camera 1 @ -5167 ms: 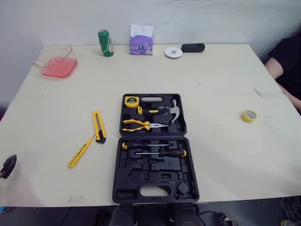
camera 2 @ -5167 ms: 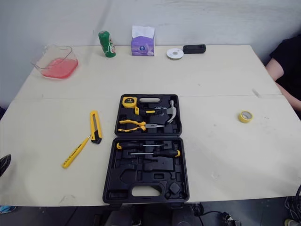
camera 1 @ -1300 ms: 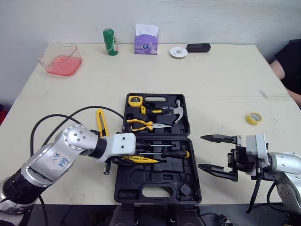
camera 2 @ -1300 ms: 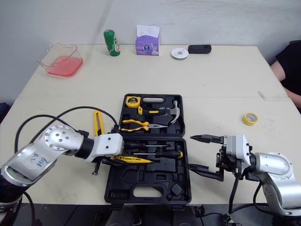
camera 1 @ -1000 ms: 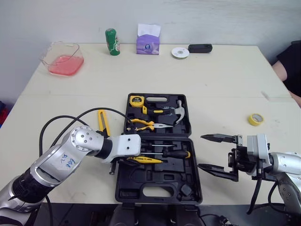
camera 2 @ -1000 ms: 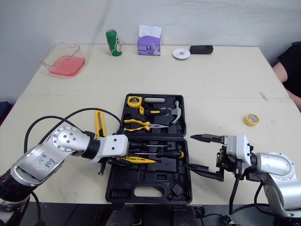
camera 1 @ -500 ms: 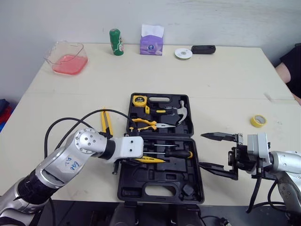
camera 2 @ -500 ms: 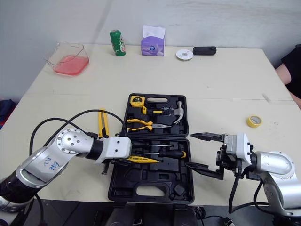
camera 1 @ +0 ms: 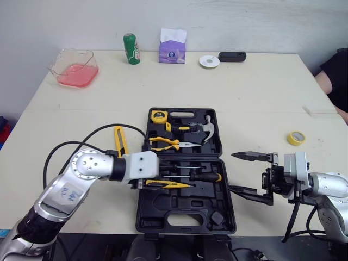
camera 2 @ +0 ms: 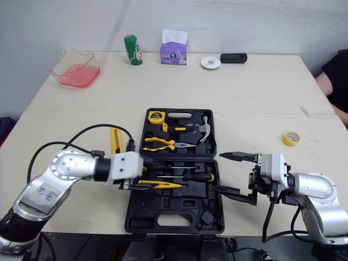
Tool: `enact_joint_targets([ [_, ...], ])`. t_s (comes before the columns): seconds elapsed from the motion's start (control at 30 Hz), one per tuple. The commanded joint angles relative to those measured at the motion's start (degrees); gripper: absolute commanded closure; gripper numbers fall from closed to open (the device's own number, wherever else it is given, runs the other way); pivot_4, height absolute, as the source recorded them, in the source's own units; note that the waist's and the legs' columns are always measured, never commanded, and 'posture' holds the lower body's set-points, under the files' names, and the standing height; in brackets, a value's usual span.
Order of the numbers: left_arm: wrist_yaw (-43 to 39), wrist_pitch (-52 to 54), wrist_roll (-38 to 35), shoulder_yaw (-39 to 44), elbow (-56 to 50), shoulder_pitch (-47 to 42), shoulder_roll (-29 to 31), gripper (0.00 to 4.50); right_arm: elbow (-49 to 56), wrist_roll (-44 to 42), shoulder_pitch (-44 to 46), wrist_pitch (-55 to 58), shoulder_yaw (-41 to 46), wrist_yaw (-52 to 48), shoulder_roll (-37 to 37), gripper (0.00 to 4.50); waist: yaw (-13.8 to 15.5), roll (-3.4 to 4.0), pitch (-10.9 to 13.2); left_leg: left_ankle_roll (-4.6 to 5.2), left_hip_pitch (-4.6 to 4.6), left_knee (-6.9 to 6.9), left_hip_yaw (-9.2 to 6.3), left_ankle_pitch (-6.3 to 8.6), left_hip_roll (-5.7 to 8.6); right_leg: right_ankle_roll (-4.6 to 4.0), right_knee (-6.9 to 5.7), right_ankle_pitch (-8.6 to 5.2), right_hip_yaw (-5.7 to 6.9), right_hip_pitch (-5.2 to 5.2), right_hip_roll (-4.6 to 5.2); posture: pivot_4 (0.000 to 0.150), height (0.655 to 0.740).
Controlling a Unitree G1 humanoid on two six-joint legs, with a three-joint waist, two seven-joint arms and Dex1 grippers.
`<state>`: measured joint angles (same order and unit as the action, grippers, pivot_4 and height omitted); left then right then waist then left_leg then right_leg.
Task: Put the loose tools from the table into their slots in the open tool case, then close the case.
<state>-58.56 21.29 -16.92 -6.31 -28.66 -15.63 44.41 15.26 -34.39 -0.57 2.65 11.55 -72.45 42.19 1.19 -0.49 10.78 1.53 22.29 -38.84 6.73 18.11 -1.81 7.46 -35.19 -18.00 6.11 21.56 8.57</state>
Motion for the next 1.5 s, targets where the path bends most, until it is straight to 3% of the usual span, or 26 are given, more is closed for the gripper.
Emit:
enact_joint_targets([
  [0.03, -2.7, -4.2, -6.1, 4.7, 1.4, 1.8, -1.7, 1.58, 0.1, -0.2, 0.6, -1.2, 0.5, -0.6, 0.0, 0.00, 0.0, 0.00, 0.0, 0.00, -0.01, -0.01, 0.00, 0.00, 0.00, 0.00, 0.00, 0.00, 0.00, 0.00, 0.00, 0.150, 0.7400],
  [0.13, -4.2, -5.7, -8.6, 5.7, 2.7, 3.1, -2.7, 2.40, -0.5, 0.1, 1.2, -1.3, 0.2, -0.6, -0.2, 0.00, 0.0, 0.00, 0.0, 0.00, -0.01, -0.08, 0.00, 0.00, 0.00, 0.00, -0.05, 0.00, 0.00, -0.01, 0.00, 0.150, 0.7400],
  [0.27, -3.7, -7.8, -7.1, 4.3, 4.5, 5.0, -4.0, 4.24, -1.1, 0.3, 1.6, -1.5, 0.2, -0.9, -0.3, 0.00, 0.1, 0.00, 0.0, 0.01, -0.01, -0.09, 0.00, 0.01, 0.01, 0.00, -0.05, 0.00, 0.00, -0.02, 0.01, 0.150, 0.7400],
  [0.3, -3.8, -8.2, -6.1, 3.5, 4.6, 5.4, -3.8, 4.43, -1.2, 0.3, 1.6, -1.5, 0.2, -0.9, -0.3, 0.00, 0.1, 0.00, 0.0, -0.01, -0.01, -0.07, 0.00, 0.02, 0.01, 0.00, -0.05, 0.00, 0.00, -0.01, 0.00, 0.150, 0.7400],
  [0.63, -0.3, -6.6, 1.2, -2.5, 8.0, 3.4, -3.8, 4.43, -0.7, 0.0, -0.2, -1.7, 1.2, -0.9, 0.2, 0.00, 0.1, 0.00, 0.0, 0.00, 0.00, -0.07, 0.01, 0.02, 0.01, 0.00, -0.04, 0.00, 0.00, 0.00, 0.00, 0.150, 0.7400],
  [1.5, 1.6, -0.1, 9.1, -10.9, 11.8, 3.9, -2.1, 4.43, -2.7, 1.0, -0.2, -2.8, 1.0, -0.5, -0.3, 0.00, 0.0, 0.16, -0.1, -0.03, -0.12, -0.05, 0.03, 0.04, -0.01, 0.00, -0.05, 0.00, -0.03, -0.07, 0.01, 0.150, 0.7400],
])
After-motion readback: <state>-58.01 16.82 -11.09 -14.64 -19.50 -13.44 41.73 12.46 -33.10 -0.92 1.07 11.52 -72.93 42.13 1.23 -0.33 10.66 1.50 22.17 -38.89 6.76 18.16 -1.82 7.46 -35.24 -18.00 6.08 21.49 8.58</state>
